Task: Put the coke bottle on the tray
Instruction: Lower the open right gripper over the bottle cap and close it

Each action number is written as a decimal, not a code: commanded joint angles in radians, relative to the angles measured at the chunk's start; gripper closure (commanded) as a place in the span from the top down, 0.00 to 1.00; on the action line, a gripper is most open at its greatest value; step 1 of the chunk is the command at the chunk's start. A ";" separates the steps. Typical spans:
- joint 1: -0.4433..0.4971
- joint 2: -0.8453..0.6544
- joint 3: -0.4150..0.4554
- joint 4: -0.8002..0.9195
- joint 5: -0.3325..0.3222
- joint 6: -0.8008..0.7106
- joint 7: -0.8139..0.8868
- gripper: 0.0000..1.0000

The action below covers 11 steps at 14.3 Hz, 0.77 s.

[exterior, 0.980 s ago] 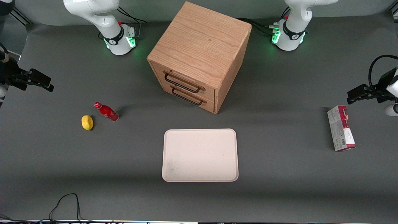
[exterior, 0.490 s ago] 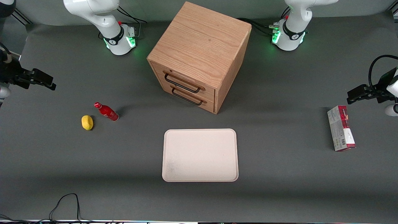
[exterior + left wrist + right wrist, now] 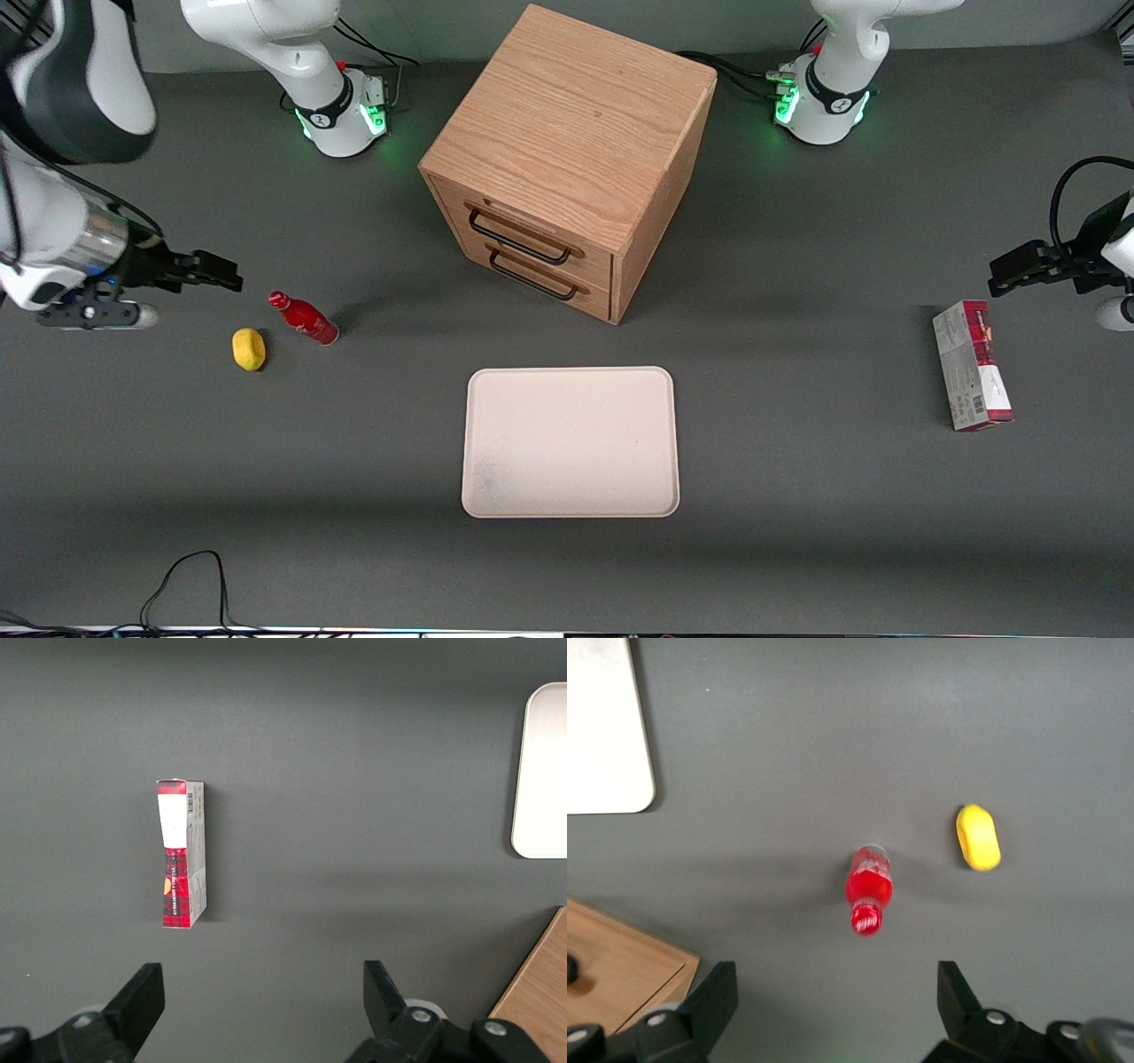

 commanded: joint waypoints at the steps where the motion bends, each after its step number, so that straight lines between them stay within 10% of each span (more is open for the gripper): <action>1: -0.006 -0.093 -0.001 -0.249 0.024 0.224 -0.044 1.00; 11: -0.003 -0.061 0.001 -0.538 0.021 0.636 -0.103 1.00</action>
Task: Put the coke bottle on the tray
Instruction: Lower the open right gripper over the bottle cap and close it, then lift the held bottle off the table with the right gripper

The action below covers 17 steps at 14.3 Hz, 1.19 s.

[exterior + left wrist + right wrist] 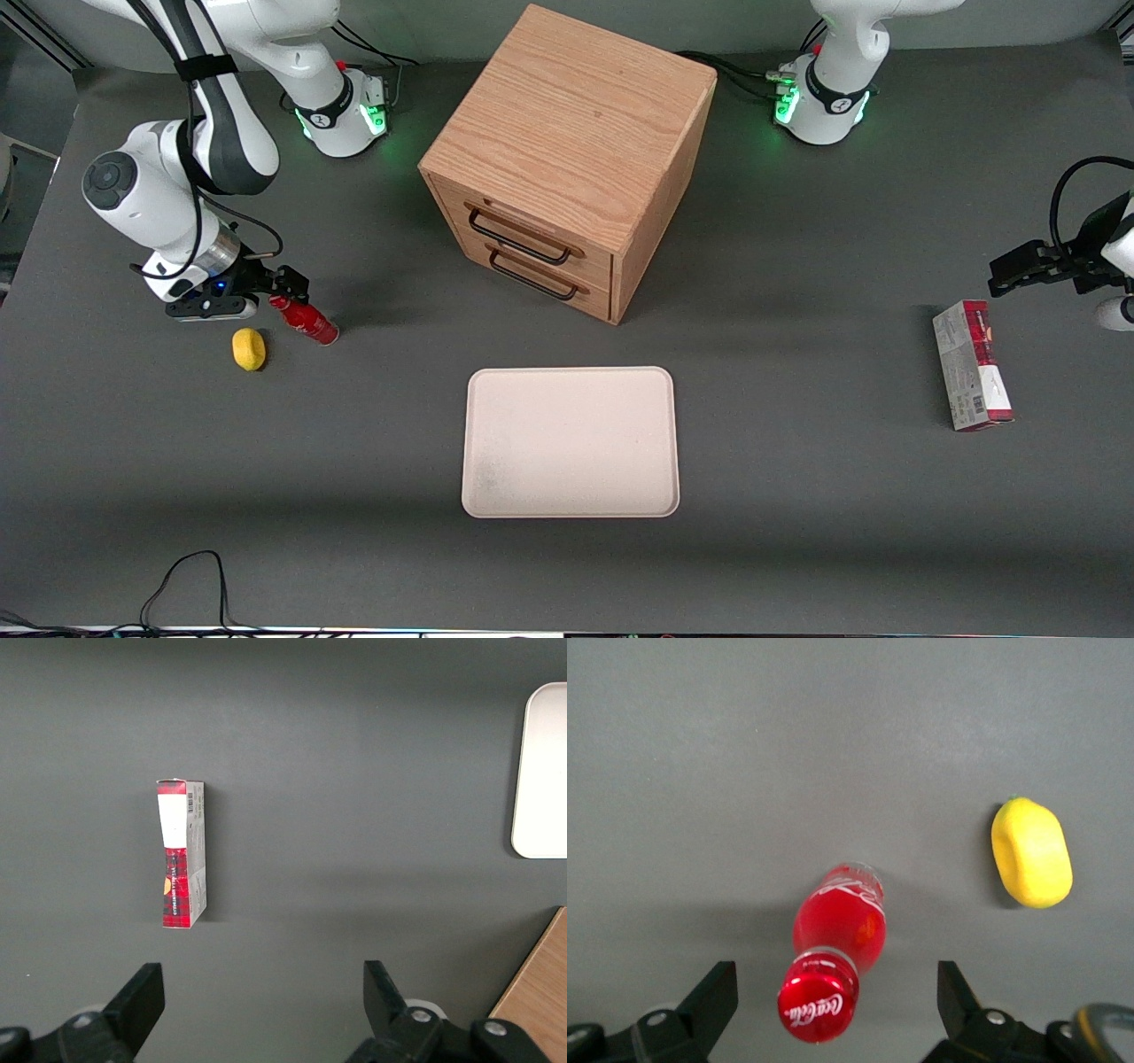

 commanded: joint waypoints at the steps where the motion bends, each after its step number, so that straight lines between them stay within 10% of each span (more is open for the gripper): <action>1: -0.003 -0.014 0.001 -0.009 0.021 0.016 -0.039 0.99; 2: -0.001 -0.014 0.001 -0.009 0.021 0.016 -0.039 0.86; 5: -0.001 -0.006 0.001 -0.003 0.021 0.019 -0.039 0.03; 12: -0.003 0.029 0.033 0.111 0.022 0.004 -0.008 0.00; 17: -0.014 0.067 0.053 0.551 -0.044 -0.529 0.065 0.00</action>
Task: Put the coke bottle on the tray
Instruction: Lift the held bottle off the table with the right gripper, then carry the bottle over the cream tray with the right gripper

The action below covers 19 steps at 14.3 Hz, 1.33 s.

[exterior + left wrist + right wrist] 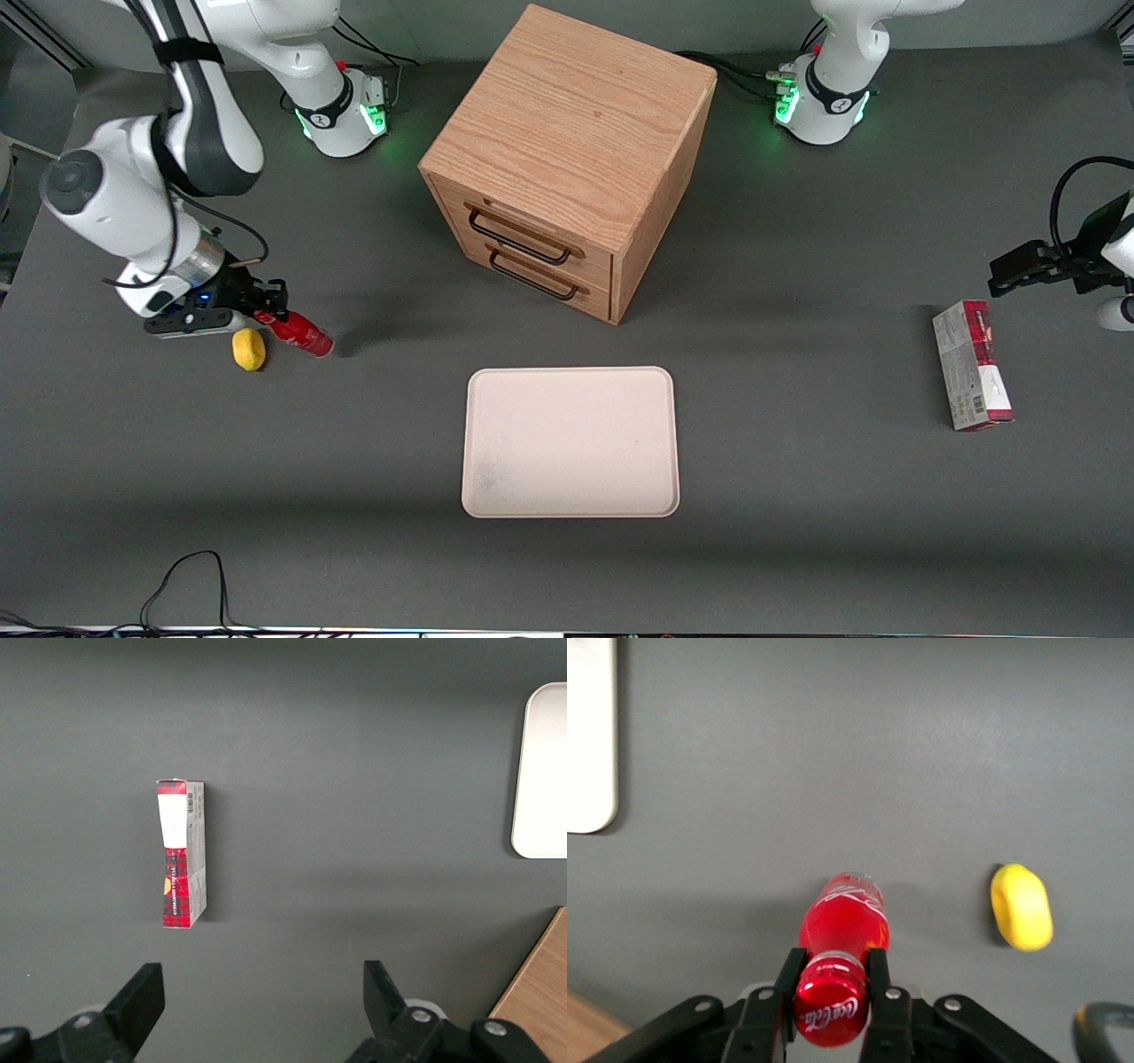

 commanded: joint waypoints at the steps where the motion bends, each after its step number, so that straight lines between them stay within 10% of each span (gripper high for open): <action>1: -0.012 0.079 0.014 0.346 -0.040 -0.324 0.077 0.00; 7: -0.003 0.372 0.084 1.030 -0.039 -0.798 0.206 0.00; 11: -0.003 0.509 0.277 1.213 -0.046 -0.745 0.499 0.00; 15: 0.029 0.607 0.513 1.223 -0.253 -0.557 0.789 0.00; 19: 0.058 0.681 0.538 1.218 -0.302 -0.450 0.840 0.00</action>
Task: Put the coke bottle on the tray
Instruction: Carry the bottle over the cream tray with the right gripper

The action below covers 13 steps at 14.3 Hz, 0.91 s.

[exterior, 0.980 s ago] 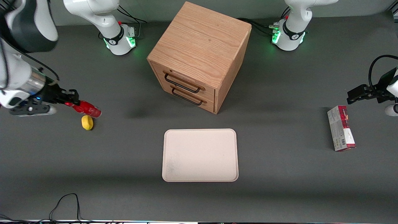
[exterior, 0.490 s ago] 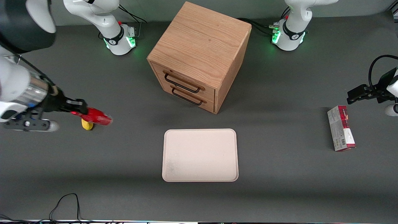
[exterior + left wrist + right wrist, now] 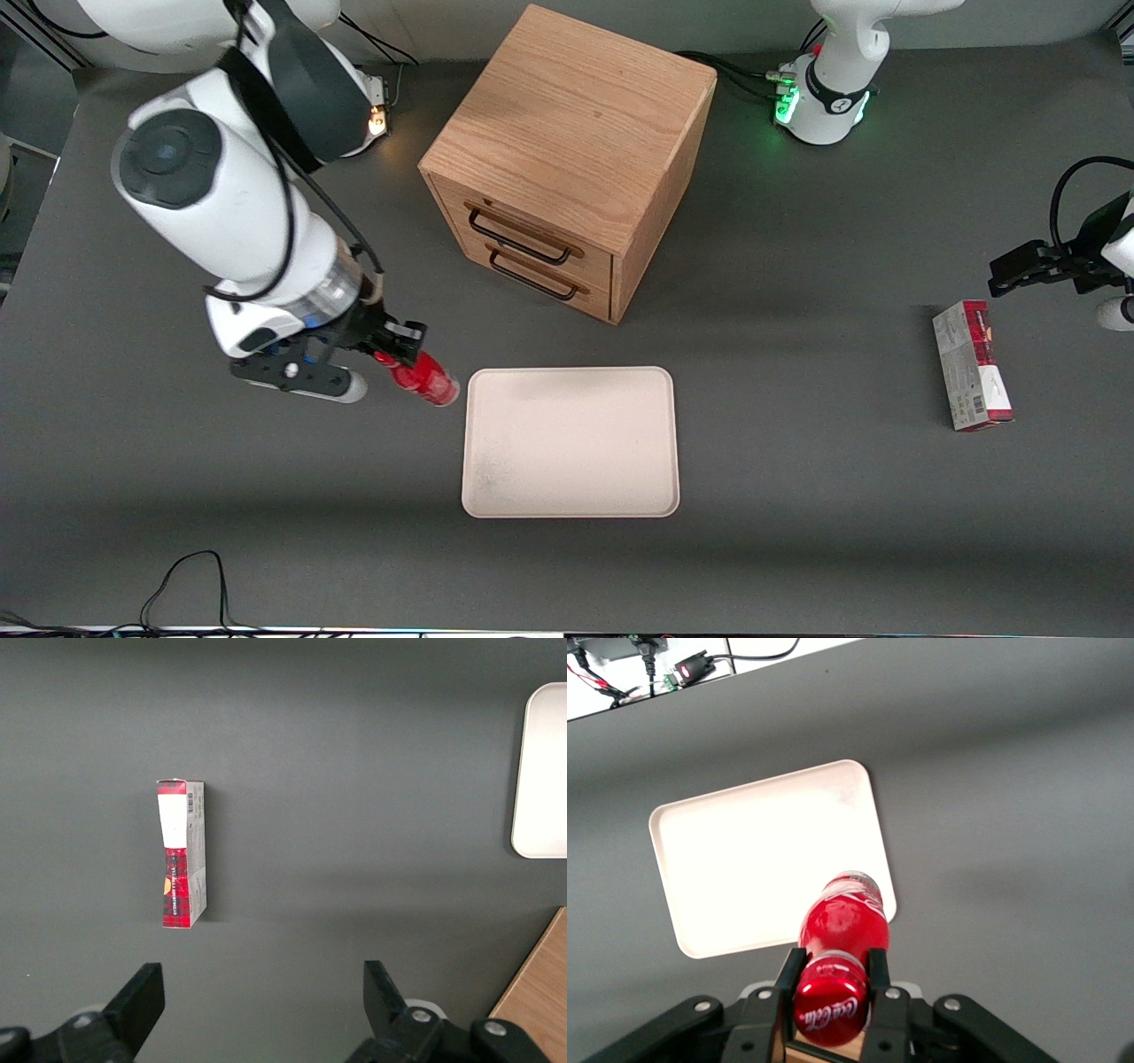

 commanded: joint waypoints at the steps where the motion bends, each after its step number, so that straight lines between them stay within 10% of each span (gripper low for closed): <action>1: 0.012 0.088 0.013 0.061 -0.039 0.074 0.025 0.00; 13: 0.066 0.334 -0.087 -0.004 -0.137 0.431 0.020 0.00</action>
